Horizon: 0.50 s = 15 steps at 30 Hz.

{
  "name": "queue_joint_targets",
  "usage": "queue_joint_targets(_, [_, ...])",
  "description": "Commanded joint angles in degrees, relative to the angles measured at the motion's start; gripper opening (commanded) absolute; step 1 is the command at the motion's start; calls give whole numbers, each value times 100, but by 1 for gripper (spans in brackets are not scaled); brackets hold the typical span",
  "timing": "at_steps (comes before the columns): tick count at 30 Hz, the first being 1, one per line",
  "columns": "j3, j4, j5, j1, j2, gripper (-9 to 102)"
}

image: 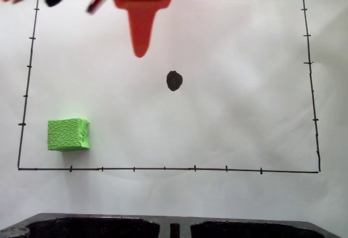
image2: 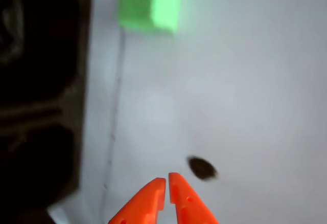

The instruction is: Grasp the colored block, Place it on the black dot, and then return the arm to the default position.

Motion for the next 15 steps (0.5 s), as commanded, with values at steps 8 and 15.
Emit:
queue_joint_targets(8, [-1696,-88,-158,721,-1679,0])
queue_joint_targets(15, [-2303,-316,-308,1090,-2584,0])
